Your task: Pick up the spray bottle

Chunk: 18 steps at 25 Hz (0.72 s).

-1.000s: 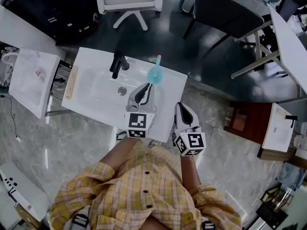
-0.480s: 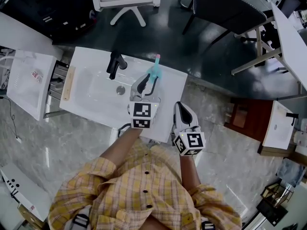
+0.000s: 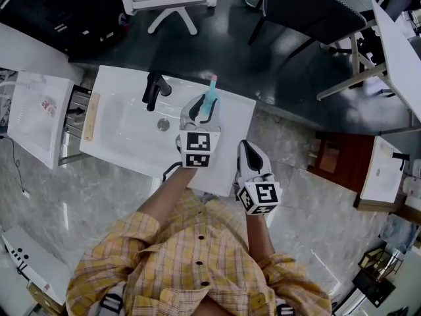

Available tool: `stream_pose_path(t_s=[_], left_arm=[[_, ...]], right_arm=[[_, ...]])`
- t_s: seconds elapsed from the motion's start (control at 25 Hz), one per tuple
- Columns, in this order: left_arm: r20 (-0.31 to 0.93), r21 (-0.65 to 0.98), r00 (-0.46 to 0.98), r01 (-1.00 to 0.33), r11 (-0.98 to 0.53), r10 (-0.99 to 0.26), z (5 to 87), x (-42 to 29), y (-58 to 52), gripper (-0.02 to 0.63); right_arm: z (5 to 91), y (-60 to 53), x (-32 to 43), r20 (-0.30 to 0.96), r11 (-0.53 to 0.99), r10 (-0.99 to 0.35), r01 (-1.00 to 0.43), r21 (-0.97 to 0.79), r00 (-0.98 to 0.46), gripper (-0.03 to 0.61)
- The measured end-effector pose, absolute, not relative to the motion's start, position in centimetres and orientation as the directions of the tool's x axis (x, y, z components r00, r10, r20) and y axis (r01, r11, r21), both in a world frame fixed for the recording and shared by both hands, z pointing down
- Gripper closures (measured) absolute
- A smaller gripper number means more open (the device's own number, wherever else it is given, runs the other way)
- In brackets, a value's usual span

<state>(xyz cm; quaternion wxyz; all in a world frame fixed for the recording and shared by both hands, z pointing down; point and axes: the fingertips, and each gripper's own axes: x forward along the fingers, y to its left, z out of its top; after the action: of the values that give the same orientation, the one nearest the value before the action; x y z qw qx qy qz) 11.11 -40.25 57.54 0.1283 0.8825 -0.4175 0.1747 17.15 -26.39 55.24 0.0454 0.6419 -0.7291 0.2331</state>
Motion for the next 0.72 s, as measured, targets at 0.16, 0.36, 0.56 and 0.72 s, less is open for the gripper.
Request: stream_pose_path(t_s=[0.16,0.36,0.56,0.72], left_arm=[[0.421,0.065,0.586,-0.781,-0.621,-0.692,58.2,11.6,-40.7,0.486],[0.429,0.057,0.569,-0.792,-0.607,-0.702,58.8,11.9,-41.3,0.486],[0.444,0.05,0.56,-0.795,-0.604,-0.7,59.7,12.0,-41.5,0.486],[0.438,0.027,0.556,-0.793,-0.608,-0.706,59.9,12.2,-41.6,0.519]], right_arm=[[55.4,-26.5,17.4,0.366,0.063,-0.915,-0.958,-0.28,-0.167,0.577],[55.5,-26.5,17.7,0.37,0.057,-0.915,-0.959,-0.277,-0.161,0.576],[55.5,-26.6,17.8,0.376,0.048,-0.913,-0.96,-0.276,-0.154,0.577],[55.5,-26.5,17.9,0.378,0.05,-0.913,-0.96,-0.274,-0.156,0.576]])
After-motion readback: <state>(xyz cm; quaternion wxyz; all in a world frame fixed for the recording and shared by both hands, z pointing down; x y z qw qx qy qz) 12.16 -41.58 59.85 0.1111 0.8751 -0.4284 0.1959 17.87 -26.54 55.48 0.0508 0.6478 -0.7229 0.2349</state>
